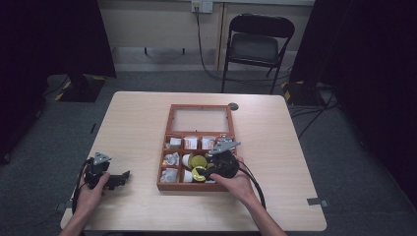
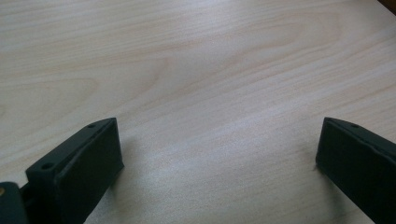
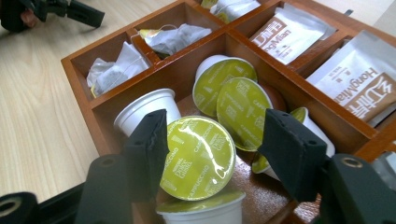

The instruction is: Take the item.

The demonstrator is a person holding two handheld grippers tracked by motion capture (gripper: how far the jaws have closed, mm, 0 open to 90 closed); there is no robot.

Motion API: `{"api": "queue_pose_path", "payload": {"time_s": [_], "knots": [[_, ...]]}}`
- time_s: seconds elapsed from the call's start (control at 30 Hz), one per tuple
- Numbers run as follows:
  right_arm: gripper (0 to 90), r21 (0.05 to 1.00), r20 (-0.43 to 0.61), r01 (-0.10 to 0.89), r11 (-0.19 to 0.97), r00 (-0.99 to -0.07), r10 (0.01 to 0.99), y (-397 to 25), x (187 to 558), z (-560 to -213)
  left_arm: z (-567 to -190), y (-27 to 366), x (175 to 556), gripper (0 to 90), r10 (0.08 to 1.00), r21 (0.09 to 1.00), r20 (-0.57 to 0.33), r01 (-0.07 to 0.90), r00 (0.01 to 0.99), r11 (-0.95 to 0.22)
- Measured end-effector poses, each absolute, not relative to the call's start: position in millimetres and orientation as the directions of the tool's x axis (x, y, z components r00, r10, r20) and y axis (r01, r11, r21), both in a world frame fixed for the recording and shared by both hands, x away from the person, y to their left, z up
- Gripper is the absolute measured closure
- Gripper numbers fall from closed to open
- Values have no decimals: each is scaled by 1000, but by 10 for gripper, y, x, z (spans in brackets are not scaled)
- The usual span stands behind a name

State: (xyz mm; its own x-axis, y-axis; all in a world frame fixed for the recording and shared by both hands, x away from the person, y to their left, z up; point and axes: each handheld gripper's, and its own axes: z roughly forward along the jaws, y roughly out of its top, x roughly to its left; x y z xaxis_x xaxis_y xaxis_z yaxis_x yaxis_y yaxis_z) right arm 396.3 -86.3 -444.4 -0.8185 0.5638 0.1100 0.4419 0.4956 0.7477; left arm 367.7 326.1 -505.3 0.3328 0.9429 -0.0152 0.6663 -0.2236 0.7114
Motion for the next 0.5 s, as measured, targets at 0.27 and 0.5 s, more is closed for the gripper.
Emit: {"api": "queue_pose_path", "payload": {"time_s": [0.27, 0.5], "knots": [[373, 727, 115, 446, 523, -829, 547, -784, 3949, -4493, -5053, 3260, 3677, 0, 943, 711, -15, 666, 332, -224], [359, 715, 111, 449, 536, -830, 547, -754, 3937, -4523, -5053, 3260, 3677, 0, 943, 711, -15, 666, 332, -224]]}}
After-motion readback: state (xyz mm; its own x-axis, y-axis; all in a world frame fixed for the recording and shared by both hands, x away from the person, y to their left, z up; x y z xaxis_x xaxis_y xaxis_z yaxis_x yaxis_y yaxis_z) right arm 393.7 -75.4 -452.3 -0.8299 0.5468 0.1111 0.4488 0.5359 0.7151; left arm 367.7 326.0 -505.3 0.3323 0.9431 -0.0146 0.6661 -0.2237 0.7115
